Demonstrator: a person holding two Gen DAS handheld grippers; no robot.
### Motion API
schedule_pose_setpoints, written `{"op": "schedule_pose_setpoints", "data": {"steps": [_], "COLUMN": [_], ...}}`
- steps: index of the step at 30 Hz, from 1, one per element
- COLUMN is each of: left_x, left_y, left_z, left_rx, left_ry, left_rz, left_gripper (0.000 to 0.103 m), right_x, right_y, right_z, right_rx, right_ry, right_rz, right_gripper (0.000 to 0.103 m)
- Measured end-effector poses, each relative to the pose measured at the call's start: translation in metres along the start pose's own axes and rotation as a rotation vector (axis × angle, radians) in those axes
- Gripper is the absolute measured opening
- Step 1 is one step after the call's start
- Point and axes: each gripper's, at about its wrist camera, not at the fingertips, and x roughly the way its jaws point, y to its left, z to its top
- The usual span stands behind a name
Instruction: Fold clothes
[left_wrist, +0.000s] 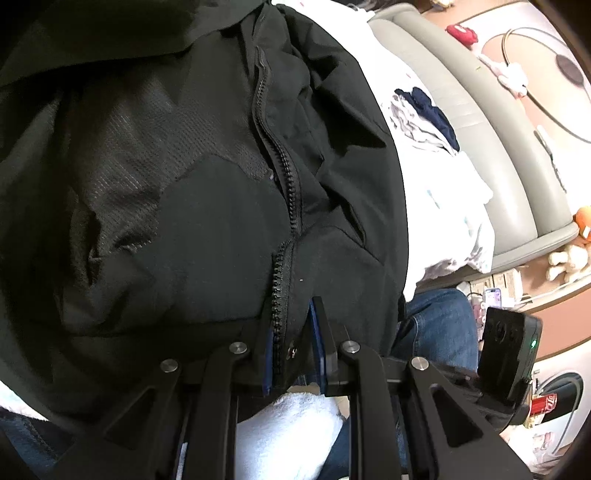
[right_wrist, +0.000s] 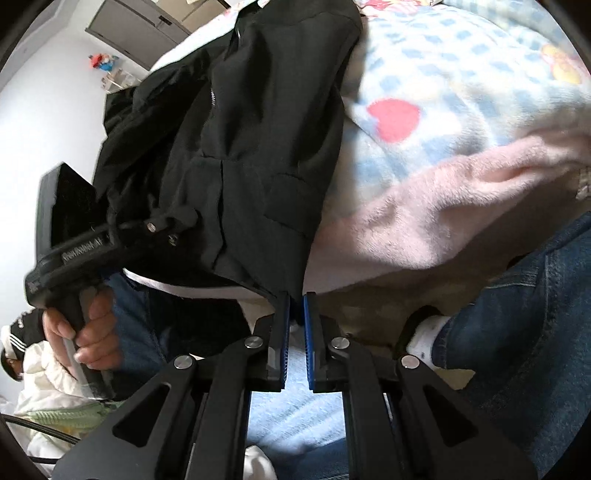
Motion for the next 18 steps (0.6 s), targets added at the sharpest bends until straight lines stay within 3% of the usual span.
{"op": "schedule_pose_setpoints", "data": {"steps": [3, 9, 11, 12, 13, 16, 18], "left_x": [-0.004, -0.022, -0.027, -0.025, -0.021, -0.006, 0.004], "left_y": [0.002, -0.004, -0.007, -0.007, -0.006, 0.001, 0.007], "left_z": [0.0, 0.003, 0.006, 0.006, 0.006, 0.005, 0.003], "left_rx": [-0.01, -0.003, 0.0, -0.004, -0.009, -0.031, -0.046], "left_ry": [-0.023, -0.086, -0.102, -0.095, -0.083, -0.026, 0.013], "left_rz": [-0.013, -0.132, -0.192, -0.196, -0.189, -0.132, -0.091], "left_gripper": [0.019, 0.022, 0.039, 0.048, 0.048, 0.048, 0.048], "right_x": [0.0, -0.047, -0.058, -0.057, -0.052, -0.024, -0.003], "right_y": [-0.003, -0.008, -0.008, -0.007, -0.005, 0.007, 0.016], "right_z": [-0.004, 0.011, 0.022, 0.029, 0.035, 0.046, 0.044], "right_rx": [0.037, 0.05, 0.046, 0.042, 0.036, -0.007, -0.025], "right_ry": [0.01, -0.178, -0.225, -0.22, -0.196, -0.118, -0.061], "right_rz": [-0.02, 0.023, 0.042, 0.053, 0.067, 0.107, 0.099], "right_gripper": [0.005, 0.008, 0.025, 0.032, 0.037, 0.04, 0.049]}}
